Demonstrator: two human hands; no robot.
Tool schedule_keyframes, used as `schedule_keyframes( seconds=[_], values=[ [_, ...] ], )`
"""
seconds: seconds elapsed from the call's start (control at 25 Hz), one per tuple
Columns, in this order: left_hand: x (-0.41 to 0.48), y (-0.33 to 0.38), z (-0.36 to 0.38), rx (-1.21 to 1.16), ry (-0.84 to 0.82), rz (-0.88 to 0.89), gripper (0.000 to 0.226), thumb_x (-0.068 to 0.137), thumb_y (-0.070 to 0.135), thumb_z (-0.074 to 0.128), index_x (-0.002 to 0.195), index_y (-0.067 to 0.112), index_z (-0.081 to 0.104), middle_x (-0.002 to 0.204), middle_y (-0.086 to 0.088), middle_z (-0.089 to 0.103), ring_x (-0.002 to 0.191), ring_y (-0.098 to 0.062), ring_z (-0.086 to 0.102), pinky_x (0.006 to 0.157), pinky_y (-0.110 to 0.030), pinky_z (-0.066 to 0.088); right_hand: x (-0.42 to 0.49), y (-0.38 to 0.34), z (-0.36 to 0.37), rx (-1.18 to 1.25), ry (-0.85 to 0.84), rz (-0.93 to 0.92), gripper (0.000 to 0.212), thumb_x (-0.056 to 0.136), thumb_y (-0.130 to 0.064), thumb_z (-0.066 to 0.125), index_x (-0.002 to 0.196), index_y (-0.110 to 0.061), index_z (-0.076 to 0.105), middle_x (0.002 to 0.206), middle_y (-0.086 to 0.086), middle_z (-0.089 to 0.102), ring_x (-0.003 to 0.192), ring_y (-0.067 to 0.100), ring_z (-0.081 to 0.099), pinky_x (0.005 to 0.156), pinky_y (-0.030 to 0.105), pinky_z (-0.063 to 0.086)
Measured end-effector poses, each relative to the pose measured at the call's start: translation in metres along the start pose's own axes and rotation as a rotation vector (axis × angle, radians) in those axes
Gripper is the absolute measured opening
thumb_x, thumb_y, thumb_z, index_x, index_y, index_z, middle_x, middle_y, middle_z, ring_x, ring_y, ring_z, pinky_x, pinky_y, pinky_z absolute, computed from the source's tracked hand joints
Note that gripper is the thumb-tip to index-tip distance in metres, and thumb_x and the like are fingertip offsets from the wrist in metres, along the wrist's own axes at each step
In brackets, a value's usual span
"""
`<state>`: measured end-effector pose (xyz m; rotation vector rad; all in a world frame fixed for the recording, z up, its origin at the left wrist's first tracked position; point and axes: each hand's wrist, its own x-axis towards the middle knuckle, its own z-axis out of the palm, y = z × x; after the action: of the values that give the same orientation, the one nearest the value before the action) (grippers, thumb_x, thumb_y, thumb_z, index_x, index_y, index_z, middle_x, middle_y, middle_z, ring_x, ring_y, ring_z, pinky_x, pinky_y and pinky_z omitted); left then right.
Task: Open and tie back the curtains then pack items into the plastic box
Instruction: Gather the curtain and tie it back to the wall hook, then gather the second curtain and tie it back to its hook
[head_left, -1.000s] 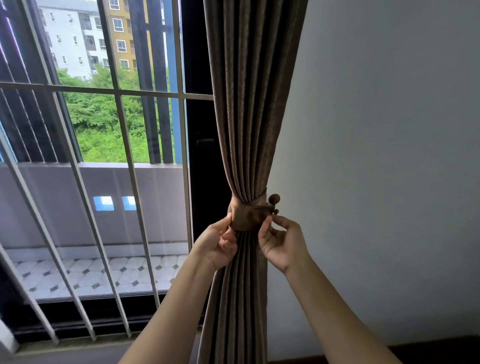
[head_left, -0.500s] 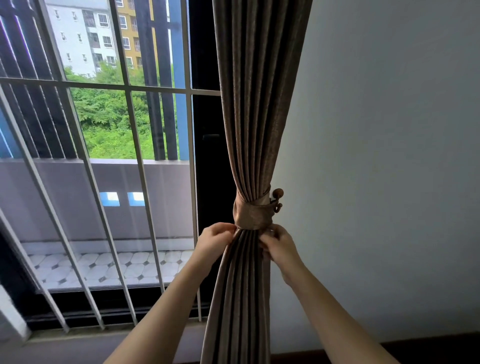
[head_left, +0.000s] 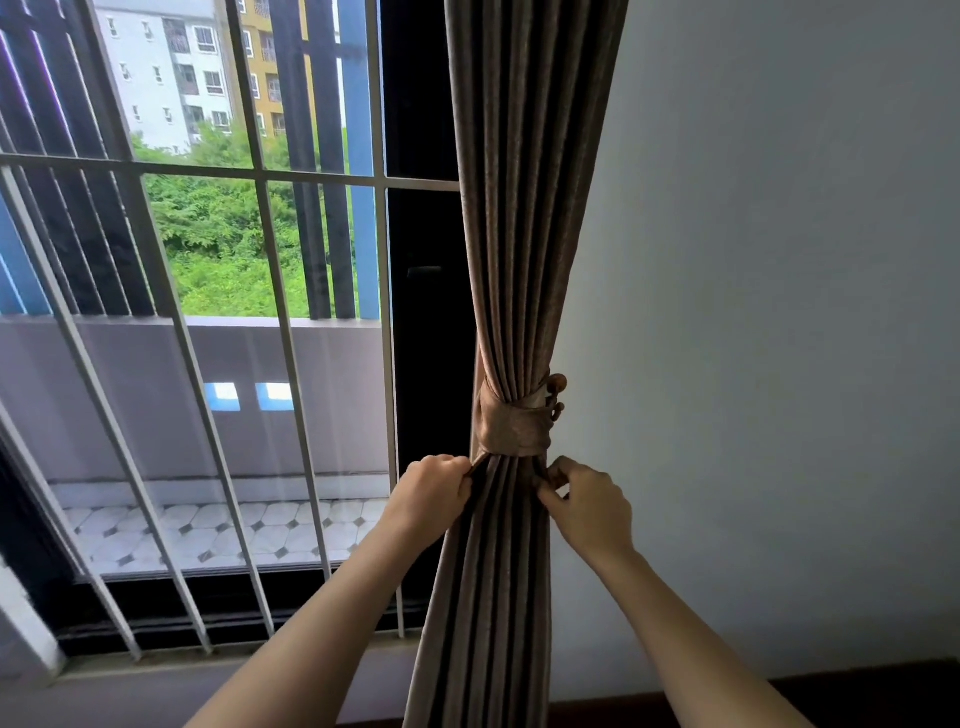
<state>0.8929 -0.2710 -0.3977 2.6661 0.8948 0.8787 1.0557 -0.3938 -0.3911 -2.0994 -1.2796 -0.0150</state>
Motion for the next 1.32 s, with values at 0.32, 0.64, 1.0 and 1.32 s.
schedule_keyframes(
  seconds=[0.32,0.64,1.0,1.32],
  values=[
    [0.036,0.025,-0.035,-1.366,-0.028,-0.942,0.025,0.095,0.023,0.051,0.080,0.007,0.063,0.057,0.001,0.053,0.052,-0.007,0.044,0.051,-0.015,0.035,0.021,-0.027,-0.023,0.325,0.217,0.091,0.022,0.088,-0.042,0.058,0.088,-0.022,0.066,0.087,-0.011,0.063,0.073,0.010,0.060,0.065,0.025,0.041],
    [0.049,0.026,-0.026,-1.639,-0.254,-1.125,0.033,0.095,0.031,0.050,0.066,0.017,0.052,0.042,0.007,0.046,0.032,-0.002,0.040,0.036,-0.012,0.027,0.046,-0.034,-0.037,0.073,0.186,-0.263,0.027,0.090,-0.040,0.056,0.096,-0.015,0.063,0.092,-0.001,0.064,0.069,0.012,0.053,0.058,0.020,0.035],
    [0.055,0.011,-0.048,-1.175,0.233,-0.837,0.017,0.096,0.015,0.050,0.088,0.006,0.063,0.070,-0.003,0.059,0.055,-0.008,0.056,0.041,-0.011,0.041,0.031,-0.051,-0.027,0.200,0.368,-0.442,0.021,0.092,-0.030,0.050,0.094,-0.014,0.064,0.087,-0.001,0.065,0.075,0.005,0.056,0.069,0.014,0.047],
    [0.015,-0.093,-0.124,-0.141,0.293,-0.530,0.039,0.099,0.033,0.038,0.106,0.006,0.065,0.109,-0.019,0.067,0.106,-0.033,0.060,0.085,-0.034,0.042,0.013,-0.138,0.047,0.225,0.142,-0.710,0.053,0.097,-0.045,0.030,0.124,-0.008,0.058,0.126,0.007,0.061,0.119,0.017,0.053,0.105,0.027,0.038]
  ],
)
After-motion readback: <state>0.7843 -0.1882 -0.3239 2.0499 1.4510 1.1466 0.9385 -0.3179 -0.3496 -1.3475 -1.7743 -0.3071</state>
